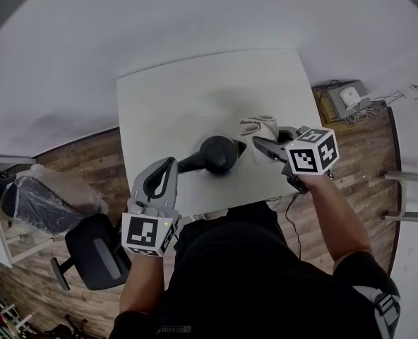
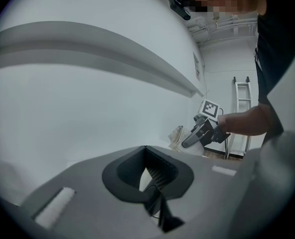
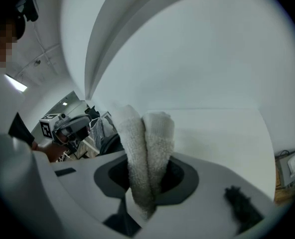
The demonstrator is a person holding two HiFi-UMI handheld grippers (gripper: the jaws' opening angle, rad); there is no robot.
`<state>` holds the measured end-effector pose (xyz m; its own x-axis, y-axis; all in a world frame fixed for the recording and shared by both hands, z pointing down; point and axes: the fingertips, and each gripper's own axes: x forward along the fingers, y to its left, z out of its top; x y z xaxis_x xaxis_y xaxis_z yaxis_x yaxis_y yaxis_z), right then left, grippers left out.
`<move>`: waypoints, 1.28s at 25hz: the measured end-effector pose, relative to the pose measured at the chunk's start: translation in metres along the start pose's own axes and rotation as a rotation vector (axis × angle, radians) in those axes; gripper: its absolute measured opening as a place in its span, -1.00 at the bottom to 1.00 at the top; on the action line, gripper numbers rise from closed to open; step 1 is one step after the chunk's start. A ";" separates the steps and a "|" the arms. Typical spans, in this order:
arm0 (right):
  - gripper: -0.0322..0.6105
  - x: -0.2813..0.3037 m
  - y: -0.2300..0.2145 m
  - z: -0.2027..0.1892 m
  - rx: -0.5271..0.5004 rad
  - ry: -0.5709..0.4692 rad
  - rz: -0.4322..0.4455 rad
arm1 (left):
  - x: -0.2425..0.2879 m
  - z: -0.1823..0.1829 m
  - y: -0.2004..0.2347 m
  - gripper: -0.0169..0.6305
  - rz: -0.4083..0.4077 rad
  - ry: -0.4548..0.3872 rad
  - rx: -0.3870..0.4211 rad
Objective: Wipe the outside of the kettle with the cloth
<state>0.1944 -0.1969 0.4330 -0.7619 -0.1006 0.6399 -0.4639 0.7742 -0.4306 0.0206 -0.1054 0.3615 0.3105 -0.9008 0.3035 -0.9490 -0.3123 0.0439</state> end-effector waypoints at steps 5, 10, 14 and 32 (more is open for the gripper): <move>-0.59 0.017 0.000 0.002 -0.053 0.105 0.069 | 0.002 -0.005 0.009 -0.93 0.060 0.010 -0.028; -0.59 0.036 -0.008 -0.005 -0.060 0.183 0.121 | 0.001 -0.010 0.023 -0.93 0.136 0.018 -0.055; -0.59 0.052 -0.021 -0.015 -0.025 0.215 0.156 | 0.001 -0.017 0.031 -0.93 0.202 0.033 -0.078; -0.59 0.119 -0.077 -0.078 0.296 0.215 0.215 | 0.006 -0.034 0.042 -0.93 0.358 0.116 -0.192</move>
<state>0.1744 -0.2198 0.5917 -0.7584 0.2001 0.6203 -0.4386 0.5472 -0.7129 -0.0187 -0.1139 0.3977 -0.0388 -0.8988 0.4367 -0.9923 0.0861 0.0892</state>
